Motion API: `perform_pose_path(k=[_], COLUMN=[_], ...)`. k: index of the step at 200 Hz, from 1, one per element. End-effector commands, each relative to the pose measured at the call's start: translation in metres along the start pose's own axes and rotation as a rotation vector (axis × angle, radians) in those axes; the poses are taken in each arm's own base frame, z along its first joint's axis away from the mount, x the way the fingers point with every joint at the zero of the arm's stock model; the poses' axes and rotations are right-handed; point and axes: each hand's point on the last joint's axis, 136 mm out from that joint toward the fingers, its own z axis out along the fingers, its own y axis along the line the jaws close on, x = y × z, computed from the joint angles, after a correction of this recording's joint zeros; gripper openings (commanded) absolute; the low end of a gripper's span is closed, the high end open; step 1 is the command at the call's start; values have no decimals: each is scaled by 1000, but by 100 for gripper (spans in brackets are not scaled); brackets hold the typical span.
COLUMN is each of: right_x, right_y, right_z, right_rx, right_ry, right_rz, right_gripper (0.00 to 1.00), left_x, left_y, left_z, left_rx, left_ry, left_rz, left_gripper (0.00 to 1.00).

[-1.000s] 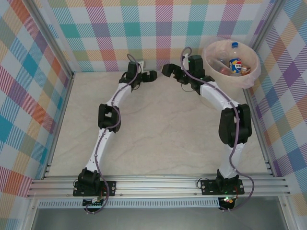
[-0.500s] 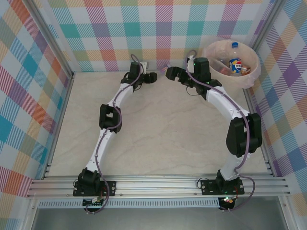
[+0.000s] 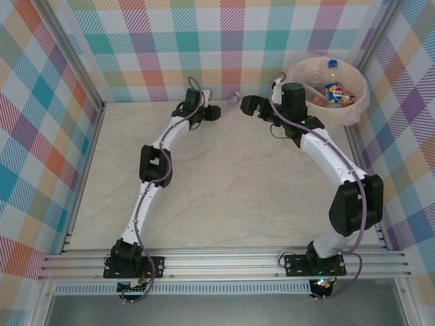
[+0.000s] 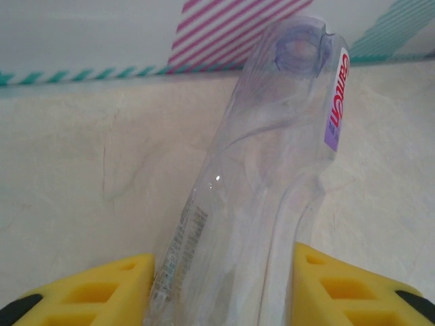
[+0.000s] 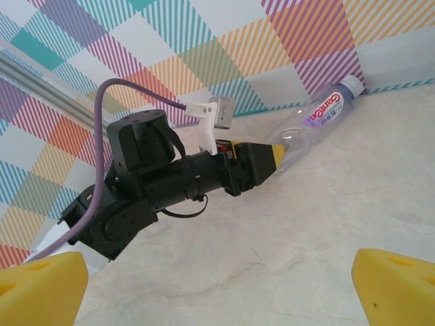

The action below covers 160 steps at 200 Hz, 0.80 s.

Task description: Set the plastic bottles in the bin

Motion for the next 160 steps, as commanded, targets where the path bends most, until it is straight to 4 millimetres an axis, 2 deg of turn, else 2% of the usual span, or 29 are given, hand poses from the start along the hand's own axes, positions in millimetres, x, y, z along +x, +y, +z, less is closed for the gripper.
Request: perform_pose_path(k=[1, 6, 14, 18, 30, 39, 51, 77, 111, 141, 160], right_x=[5, 7, 12, 13, 19, 24, 32, 51, 78, 103, 122], right_y=[2, 3, 2, 3, 2, 3, 4, 6, 9, -8, -25], right_z=[-18, -21, -24, -26, -32, -35, -39, -44, -45, -43, -44], right_rx=[12, 10, 9, 9, 8, 1, -7, -12, -10, 77, 145], right_ry=[-1, 2, 9, 9, 16, 24, 39, 78, 142, 186, 218], right_rz=[-22, -20, -15, -14, -6, -1, 4, 31, 71, 171, 254], right_gripper=[100, 100, 100, 100, 100, 100, 100, 100, 100, 100, 100], left_x=[3, 1, 12, 9, 19, 34, 42, 80, 131, 179, 197], left_y=[-23, -28, -29, -32, -37, -37, -45, -60, -91, -114, -126], left_z=[-30, -36, -42, -46, -57, -65, -82, -120, -166, -195, -212], left_rx=[22, 24, 20, 25, 15, 4, -4, -28, -43, -84, -77], left_ry=[54, 43, 65, 44, 54, 74, 68, 96, 144, 211, 214], left_rz=[-6, -2, -12, -5, -14, -27, -38, -69, -73, -44, -72], left_gripper=[44, 45, 45, 45, 45, 45, 45, 45, 45, 46, 46])
